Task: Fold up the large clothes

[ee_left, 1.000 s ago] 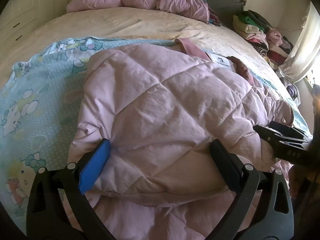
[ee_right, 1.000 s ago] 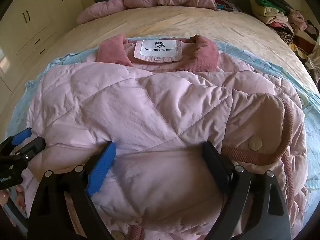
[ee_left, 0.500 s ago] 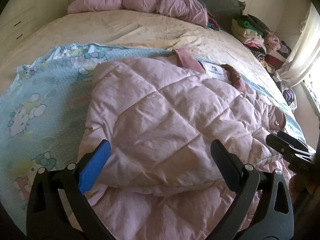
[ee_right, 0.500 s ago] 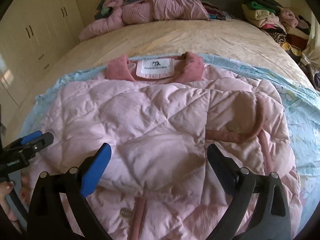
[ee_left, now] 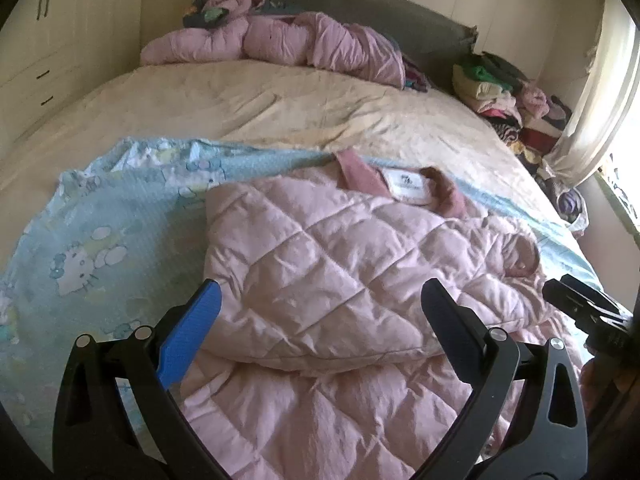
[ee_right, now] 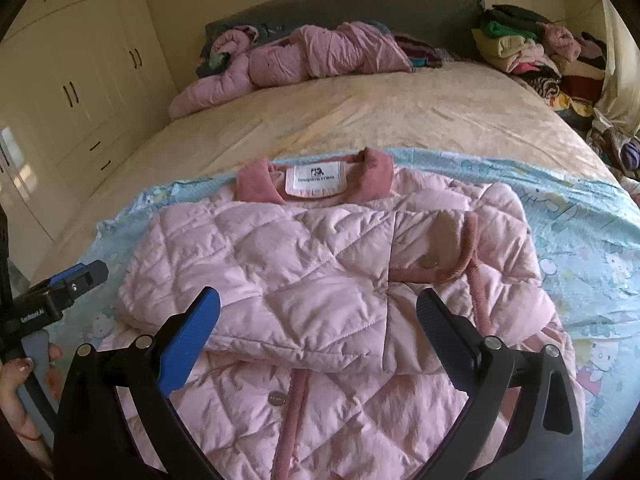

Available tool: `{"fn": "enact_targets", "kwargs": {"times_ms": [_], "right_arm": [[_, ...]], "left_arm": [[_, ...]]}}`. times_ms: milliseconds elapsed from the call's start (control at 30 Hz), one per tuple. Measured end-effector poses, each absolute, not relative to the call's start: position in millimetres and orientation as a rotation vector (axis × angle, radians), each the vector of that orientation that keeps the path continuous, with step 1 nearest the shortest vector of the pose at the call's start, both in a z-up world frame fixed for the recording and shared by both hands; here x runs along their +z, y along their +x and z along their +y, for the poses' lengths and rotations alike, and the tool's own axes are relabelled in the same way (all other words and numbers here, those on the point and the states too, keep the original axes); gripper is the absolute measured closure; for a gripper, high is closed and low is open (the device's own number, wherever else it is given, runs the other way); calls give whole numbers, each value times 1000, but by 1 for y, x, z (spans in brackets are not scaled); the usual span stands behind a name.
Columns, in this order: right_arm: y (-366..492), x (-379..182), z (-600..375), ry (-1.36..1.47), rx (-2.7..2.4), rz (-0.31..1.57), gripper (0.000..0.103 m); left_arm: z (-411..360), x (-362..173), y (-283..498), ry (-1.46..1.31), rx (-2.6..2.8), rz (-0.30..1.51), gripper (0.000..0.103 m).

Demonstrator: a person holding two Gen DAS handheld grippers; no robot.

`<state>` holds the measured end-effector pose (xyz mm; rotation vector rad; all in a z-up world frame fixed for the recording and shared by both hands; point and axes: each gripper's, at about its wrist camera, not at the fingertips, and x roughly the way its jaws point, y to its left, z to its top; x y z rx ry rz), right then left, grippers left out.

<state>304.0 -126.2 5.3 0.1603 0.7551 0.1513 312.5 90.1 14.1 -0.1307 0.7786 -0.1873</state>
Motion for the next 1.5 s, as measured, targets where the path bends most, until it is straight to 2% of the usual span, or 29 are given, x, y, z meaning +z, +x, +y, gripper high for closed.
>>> {"fn": "enact_targets", "kwargs": {"times_ms": [767,1133,1500], "right_arm": [[224,52,-149,177,135,667,4],[170,63,-175,185,141,640,4],[131,43,-189,168,144,671,4]], "left_arm": [[68,63,240,-53,-201,620,10],[44,63,189,6,-213,613,10],[35,46,150,22,-197,663,10]]}}
